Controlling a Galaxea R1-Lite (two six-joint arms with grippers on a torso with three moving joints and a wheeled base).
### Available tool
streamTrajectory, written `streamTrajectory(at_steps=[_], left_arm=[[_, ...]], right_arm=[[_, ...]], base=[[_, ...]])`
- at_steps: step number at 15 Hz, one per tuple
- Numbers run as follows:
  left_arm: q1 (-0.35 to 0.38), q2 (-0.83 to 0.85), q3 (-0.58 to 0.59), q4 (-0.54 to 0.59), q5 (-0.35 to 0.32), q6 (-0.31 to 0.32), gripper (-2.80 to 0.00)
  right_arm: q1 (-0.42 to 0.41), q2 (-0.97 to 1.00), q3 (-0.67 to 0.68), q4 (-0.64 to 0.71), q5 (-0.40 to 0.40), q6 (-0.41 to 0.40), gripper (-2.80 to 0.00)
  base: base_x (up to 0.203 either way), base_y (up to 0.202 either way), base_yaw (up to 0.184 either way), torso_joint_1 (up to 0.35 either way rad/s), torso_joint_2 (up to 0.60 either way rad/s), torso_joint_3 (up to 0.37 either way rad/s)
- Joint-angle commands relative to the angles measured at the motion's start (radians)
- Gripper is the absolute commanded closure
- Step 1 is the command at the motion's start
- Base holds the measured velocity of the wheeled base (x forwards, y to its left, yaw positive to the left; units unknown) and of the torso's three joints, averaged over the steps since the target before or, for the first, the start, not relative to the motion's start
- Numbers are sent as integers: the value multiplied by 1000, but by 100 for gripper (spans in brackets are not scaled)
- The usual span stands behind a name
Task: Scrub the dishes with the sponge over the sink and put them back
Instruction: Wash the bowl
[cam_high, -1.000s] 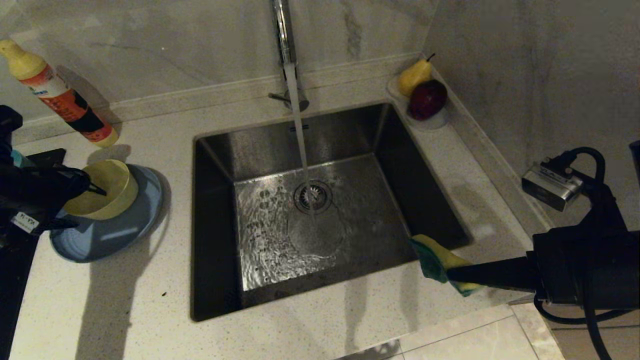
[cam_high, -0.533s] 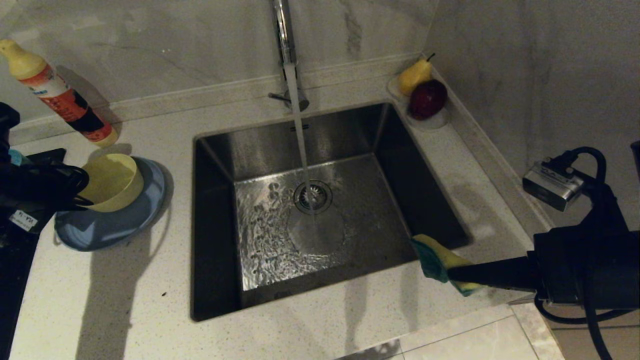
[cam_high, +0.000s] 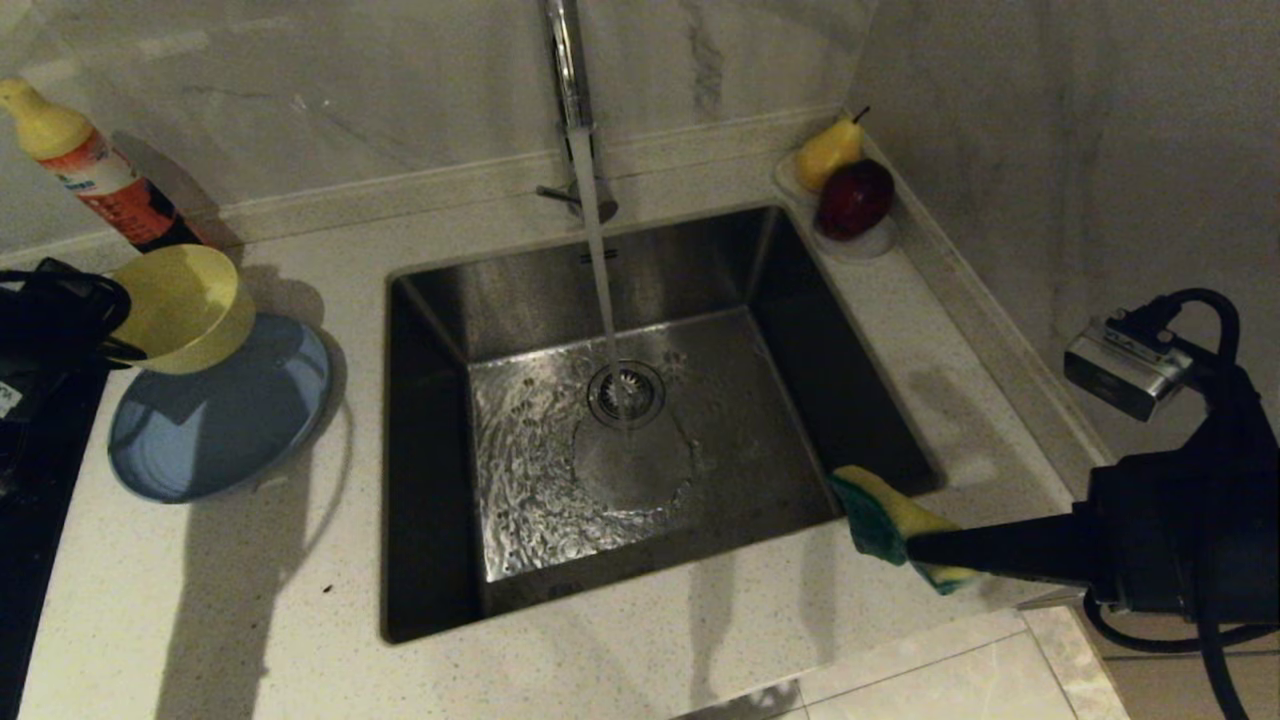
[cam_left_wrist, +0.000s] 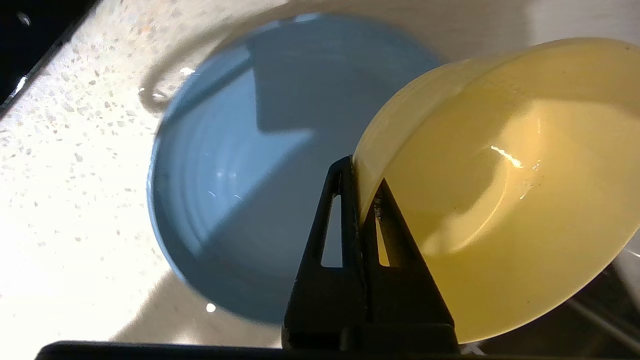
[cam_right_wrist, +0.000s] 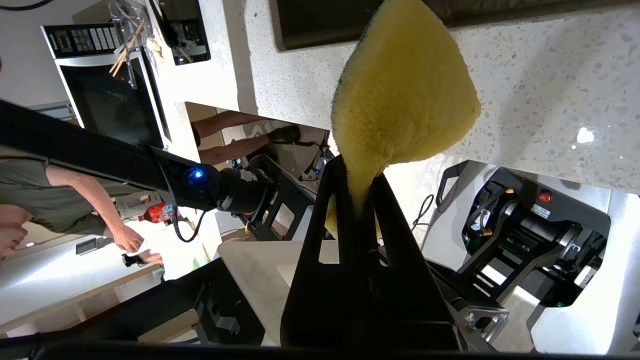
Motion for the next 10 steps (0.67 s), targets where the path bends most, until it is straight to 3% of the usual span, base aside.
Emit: streamTrajectory(at_steps=[1, 3, 7, 10], left_arm=[[-1, -90, -42, 13, -3, -4, 0], [-20, -122, -98, 34, -16, -4, 0], [-201, -82, -206, 112, -5, 67, 0], [-346, 13, -259, 136, 93, 122, 0]], right_arm=[[1, -14, 0, 2, 3, 3, 0], [1, -10, 2, -3, 5, 3, 0], [2, -4, 5, -8, 5, 1, 0], [2, 6, 9, -9, 5, -2, 0]], base=[[0, 0, 0, 0, 0, 0], [0, 0, 0, 0, 0, 0], [0, 0, 0, 0, 0, 0], [0, 0, 0, 0, 0, 0]])
